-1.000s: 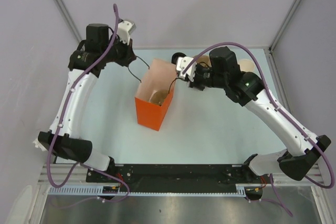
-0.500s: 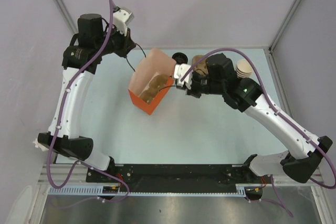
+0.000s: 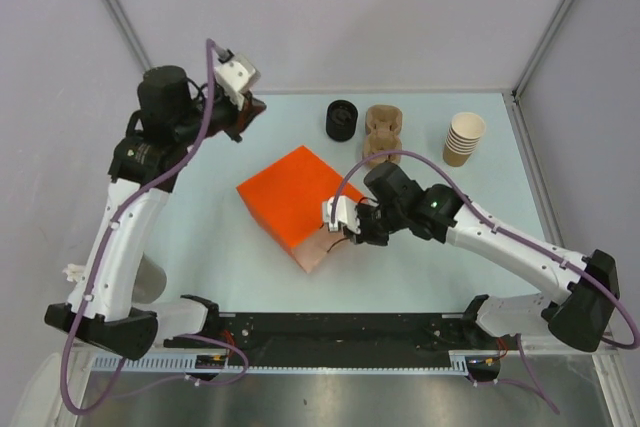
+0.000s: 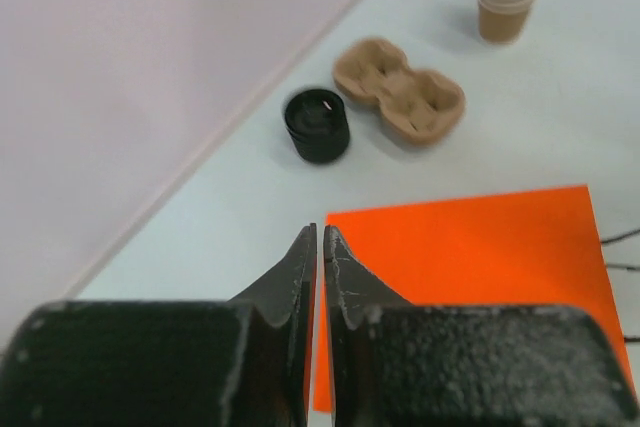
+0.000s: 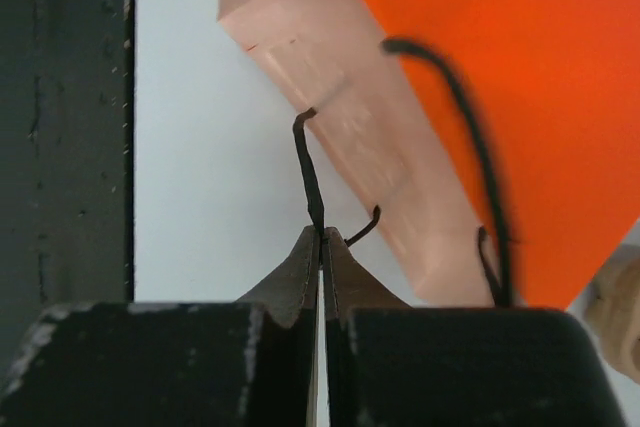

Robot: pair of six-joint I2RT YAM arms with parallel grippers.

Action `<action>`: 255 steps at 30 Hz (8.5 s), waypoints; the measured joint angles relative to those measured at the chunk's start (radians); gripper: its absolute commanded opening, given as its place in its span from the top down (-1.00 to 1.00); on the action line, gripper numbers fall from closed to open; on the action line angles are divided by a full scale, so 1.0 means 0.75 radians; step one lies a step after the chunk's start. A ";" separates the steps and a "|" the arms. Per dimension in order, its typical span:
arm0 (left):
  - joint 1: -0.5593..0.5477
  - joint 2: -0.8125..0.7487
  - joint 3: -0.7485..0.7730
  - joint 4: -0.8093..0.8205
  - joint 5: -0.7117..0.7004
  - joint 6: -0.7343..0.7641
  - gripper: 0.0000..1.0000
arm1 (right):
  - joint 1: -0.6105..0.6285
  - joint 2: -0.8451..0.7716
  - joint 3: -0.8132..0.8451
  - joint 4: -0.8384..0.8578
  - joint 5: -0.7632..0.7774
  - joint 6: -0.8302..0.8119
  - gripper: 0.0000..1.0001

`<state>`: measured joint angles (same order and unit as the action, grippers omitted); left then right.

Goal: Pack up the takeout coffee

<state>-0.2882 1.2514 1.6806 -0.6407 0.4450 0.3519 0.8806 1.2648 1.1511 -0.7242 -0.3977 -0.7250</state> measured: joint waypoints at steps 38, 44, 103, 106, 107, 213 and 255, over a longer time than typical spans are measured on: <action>-0.369 -0.093 -0.566 -0.173 0.528 0.103 -0.27 | 0.045 -0.045 -0.136 0.114 0.105 0.060 1.00; -0.420 -0.046 -0.603 -0.142 0.511 0.102 -0.36 | 0.032 -0.045 -0.136 0.126 0.104 0.061 1.00; -0.197 -0.065 -0.562 0.141 -0.105 -0.091 1.00 | -0.079 -0.125 0.512 0.249 0.259 0.285 1.00; -0.196 -0.033 -0.563 0.144 -0.164 -0.091 1.00 | -0.078 -0.108 0.404 0.262 0.237 0.291 1.00; -0.196 -0.020 -0.563 0.143 -0.179 -0.089 1.00 | -0.076 -0.089 0.373 0.262 0.230 0.293 1.00; -0.414 -0.280 -0.658 -0.084 0.155 0.266 1.00 | 0.116 -0.496 -0.448 -0.045 0.138 0.024 1.00; -0.097 -0.205 -0.531 0.285 0.047 -0.159 0.99 | 0.089 -0.136 0.289 0.406 0.657 0.181 1.00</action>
<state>-0.3611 1.0977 1.2827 -0.4271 0.4801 0.2325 0.9474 1.1625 1.3678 -0.4194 0.0952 -0.5896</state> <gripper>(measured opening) 0.011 0.010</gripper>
